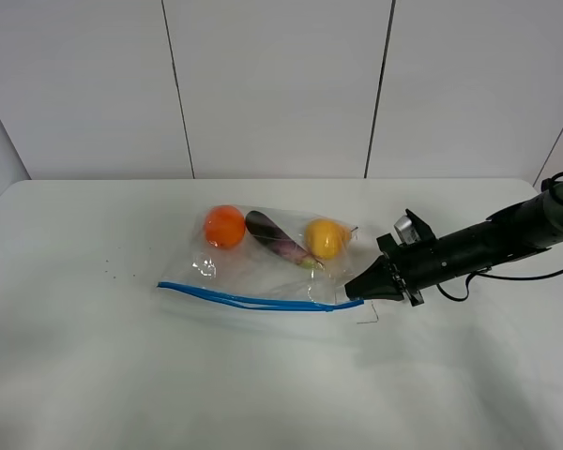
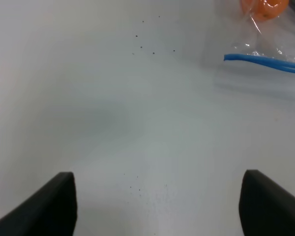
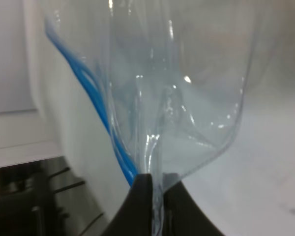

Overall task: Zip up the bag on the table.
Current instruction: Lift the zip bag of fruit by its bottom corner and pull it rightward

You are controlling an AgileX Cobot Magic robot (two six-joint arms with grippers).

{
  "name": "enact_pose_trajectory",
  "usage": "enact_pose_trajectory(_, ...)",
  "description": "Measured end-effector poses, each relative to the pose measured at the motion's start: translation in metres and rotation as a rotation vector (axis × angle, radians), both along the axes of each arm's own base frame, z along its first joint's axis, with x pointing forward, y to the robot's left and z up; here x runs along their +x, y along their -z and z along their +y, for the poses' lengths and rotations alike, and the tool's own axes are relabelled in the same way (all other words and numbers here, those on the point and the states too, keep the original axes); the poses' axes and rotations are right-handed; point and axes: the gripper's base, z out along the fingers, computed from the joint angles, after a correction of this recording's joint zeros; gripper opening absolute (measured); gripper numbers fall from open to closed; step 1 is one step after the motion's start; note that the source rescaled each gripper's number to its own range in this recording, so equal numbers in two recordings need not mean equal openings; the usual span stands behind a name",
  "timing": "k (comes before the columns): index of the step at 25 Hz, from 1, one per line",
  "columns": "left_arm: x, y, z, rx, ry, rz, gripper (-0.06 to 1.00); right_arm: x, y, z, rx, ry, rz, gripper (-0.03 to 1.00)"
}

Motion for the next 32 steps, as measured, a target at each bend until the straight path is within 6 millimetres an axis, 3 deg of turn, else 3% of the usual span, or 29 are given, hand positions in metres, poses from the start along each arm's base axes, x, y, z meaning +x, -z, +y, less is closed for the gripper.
enact_pose_trajectory(11, 0.0, 0.0, 0.0, 0.0, 0.0, 0.0, 1.0, 0.002, -0.009, 0.003, 0.075, 0.105, 0.172, 0.0)
enact_pose_trajectory(18, 0.0, 0.0, 0.0, 0.0, 0.0, 0.0, 1.0, 0.005, -0.039, 0.003, 0.098, 0.134, 0.105, 0.0)
enact_pose_trajectory(32, 0.0, 0.0, 0.0, 0.0, 0.0, 0.0, 1.0, 0.005, -0.04, 0.004, 0.103, 0.153, 0.132, 0.0)
